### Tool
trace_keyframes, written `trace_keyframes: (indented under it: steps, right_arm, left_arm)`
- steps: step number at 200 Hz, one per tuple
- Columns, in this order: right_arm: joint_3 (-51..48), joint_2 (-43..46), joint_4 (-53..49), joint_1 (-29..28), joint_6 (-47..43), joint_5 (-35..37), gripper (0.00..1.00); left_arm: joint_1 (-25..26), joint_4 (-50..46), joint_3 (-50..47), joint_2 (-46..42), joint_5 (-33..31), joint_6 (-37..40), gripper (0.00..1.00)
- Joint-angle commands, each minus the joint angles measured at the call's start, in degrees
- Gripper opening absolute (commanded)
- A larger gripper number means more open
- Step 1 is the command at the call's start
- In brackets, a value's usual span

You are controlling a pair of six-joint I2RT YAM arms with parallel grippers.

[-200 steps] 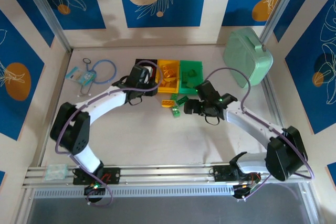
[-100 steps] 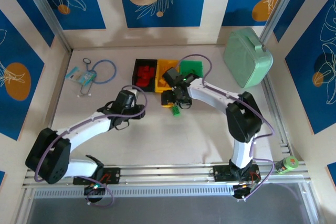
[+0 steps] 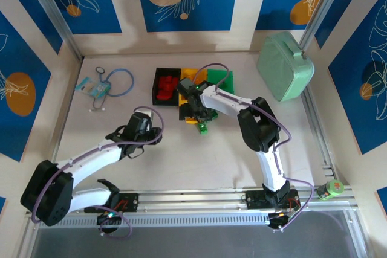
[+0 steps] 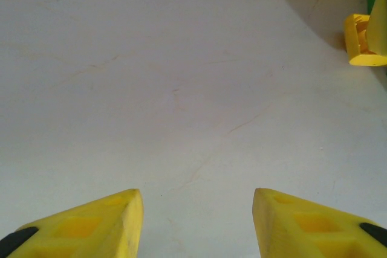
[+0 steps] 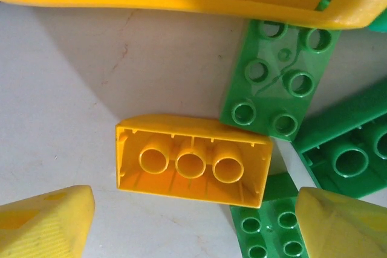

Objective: Sort the legos into containers by color
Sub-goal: Pick up the lego from the center of the table.

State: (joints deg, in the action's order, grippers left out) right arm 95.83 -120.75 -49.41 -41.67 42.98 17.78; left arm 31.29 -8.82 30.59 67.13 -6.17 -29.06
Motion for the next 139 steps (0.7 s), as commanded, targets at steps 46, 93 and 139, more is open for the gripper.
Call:
trace_keyframes:
  steps: [46, 93, 139]
  right_arm:
    - [4.98, -4.61, -3.19, -0.25, 1.27, -0.67, 0.82]
    - [5.63, -6.46, -2.94, -0.25, 1.4, -0.69, 0.77]
    - [7.03, -8.43, -3.68, -0.25, 1.14, -0.3, 0.71]
  left_arm:
    - [-0.28, 0.82, -1.45, -2.09, -1.73, -0.69, 0.51]
    - [-0.26, 1.49, -1.94, -1.94, -1.65, -0.8, 0.51]
    - [-0.26, 1.85, -1.94, -1.39, -1.43, -0.89, 0.51]
